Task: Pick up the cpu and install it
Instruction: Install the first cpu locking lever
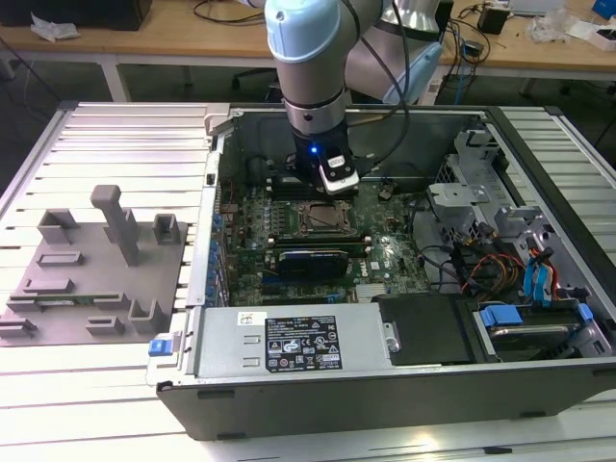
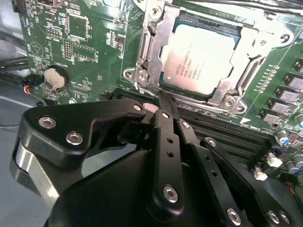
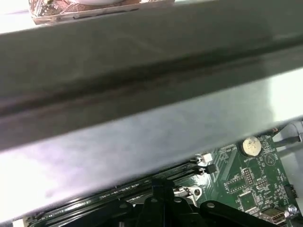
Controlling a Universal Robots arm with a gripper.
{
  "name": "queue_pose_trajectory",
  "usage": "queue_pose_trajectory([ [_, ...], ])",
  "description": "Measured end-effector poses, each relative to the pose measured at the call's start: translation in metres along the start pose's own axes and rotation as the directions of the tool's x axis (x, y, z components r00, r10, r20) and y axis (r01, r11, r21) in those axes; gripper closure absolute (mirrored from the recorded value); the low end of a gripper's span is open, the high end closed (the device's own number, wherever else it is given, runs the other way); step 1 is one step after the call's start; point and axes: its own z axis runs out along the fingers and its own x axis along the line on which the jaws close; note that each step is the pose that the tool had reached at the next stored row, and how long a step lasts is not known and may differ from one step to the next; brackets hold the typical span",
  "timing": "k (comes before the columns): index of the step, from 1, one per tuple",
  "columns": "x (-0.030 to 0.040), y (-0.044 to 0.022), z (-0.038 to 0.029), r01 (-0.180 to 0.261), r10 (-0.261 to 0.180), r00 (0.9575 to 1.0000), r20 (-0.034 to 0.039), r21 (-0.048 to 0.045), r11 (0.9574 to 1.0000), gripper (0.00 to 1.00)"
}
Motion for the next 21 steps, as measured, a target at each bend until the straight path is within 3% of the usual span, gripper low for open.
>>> queue_pose_trajectory([
  [8, -0.0017, 0.0005, -0.0002, 0.000, 0.000, 1.0000, 0.0002, -0.0005, 1.0000, 0.89],
  [13, -0.0036, 0.0025, -0.0114, 0.001, -0.001, 1.0000, 0.0018, 0.0056, 1.0000, 0.89],
  [18, -0.0055, 0.0047, -0.0228, 0.004, -0.004, 1.0000, 0.0060, 0.0200, 0.9998, 0.89],
  [20, -0.0062, 0.0055, -0.0267, 0.007, -0.008, 0.9999, 0.0100, 0.0336, 0.9994, 0.89],
  [21, -0.0064, 0.0057, -0.0279, 0.011, -0.012, 0.9998, 0.0157, 0.0545, 0.9985, 0.89],
])
